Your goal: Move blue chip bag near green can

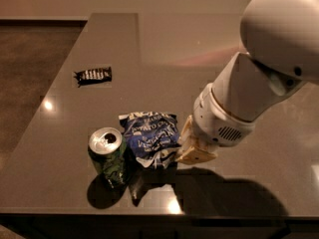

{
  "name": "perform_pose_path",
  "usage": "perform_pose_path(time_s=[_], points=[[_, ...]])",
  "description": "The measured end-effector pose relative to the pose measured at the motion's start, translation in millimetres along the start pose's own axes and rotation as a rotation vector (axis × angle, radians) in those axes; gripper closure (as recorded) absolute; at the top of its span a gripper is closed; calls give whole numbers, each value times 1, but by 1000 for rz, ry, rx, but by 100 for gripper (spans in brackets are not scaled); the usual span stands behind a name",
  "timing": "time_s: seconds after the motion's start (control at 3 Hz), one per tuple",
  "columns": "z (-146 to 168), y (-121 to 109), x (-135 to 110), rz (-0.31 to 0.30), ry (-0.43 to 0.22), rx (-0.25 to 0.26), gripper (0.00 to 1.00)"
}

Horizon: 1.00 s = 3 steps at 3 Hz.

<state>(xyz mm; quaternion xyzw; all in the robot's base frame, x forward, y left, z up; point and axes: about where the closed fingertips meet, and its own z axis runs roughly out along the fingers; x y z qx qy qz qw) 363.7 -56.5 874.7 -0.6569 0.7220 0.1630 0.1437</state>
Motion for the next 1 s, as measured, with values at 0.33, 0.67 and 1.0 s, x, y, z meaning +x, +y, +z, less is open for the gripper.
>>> perform_pose_path(time_s=[0.33, 0.67, 1.0], points=[[-1, 1, -1, 1, 1, 3, 35], [-2, 1, -2, -2, 1, 7, 12], [-3, 2, -3, -4, 2, 10, 0]])
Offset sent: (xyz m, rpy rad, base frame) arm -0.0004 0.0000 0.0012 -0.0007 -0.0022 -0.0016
